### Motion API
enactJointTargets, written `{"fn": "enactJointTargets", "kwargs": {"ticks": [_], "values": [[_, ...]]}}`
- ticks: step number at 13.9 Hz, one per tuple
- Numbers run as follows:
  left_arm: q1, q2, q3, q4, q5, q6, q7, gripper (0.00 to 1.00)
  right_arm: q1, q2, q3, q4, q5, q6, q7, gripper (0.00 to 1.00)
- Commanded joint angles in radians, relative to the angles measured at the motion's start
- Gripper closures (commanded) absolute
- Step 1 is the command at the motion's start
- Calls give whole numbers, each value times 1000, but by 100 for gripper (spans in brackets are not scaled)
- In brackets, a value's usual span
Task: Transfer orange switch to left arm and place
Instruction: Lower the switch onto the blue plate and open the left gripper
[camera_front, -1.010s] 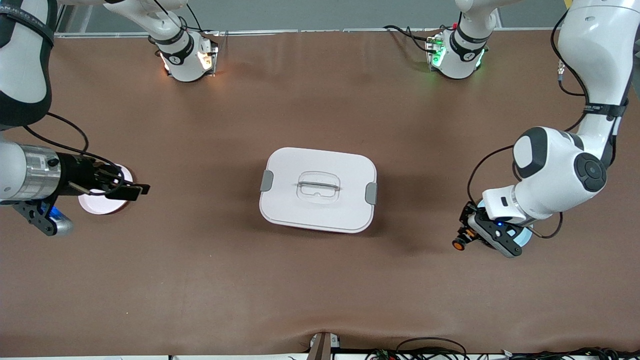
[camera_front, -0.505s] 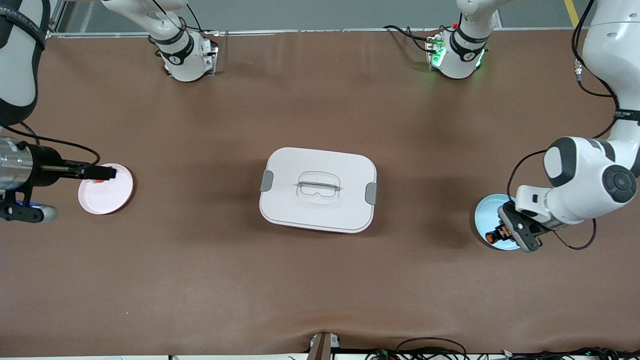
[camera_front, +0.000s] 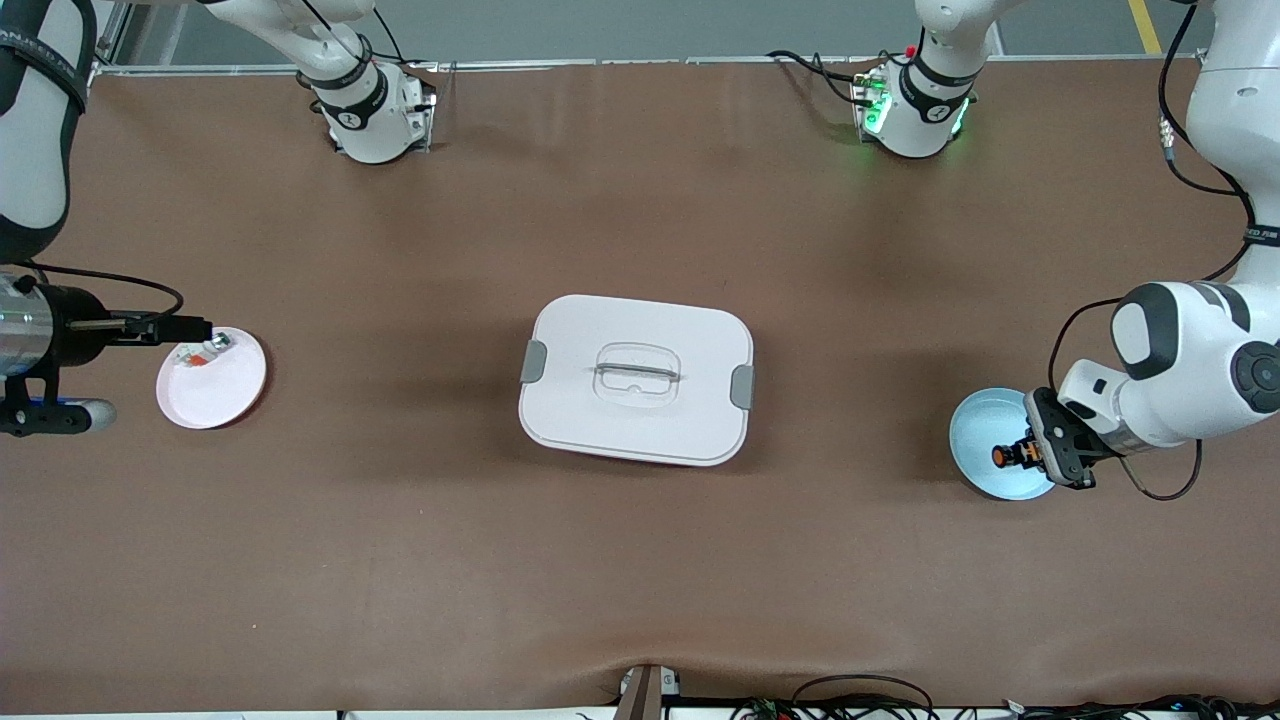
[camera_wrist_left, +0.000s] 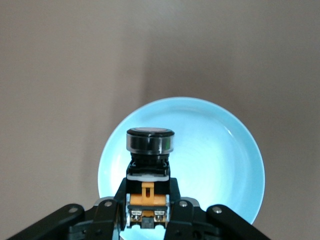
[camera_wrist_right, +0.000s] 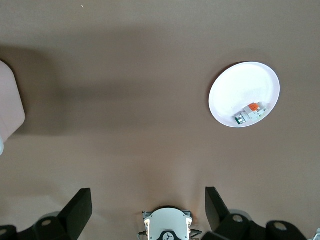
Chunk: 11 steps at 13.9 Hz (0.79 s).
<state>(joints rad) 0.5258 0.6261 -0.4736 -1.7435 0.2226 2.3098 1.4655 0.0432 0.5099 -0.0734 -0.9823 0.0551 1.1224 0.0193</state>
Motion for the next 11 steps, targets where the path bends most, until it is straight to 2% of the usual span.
{"fn": "enactJointTargets", "kwargs": {"ticks": [1, 3, 7, 11], "values": [[7, 14, -3, -1, 73, -6, 65, 100, 0, 7, 10, 5, -32, -9, -21, 0], [7, 27, -3, -8, 130, 0, 72, 100, -8, 6, 14, 5, -47, -10, -30, 0], [11, 50, -2, -33, 195, 37, 72, 100, -36, 4, 14, 5, -20, 0, -24, 0], [49, 70, -2, -103, 233, 158, 70, 100, -59, -2, 20, 7, -14, 36, -15, 0]]}}
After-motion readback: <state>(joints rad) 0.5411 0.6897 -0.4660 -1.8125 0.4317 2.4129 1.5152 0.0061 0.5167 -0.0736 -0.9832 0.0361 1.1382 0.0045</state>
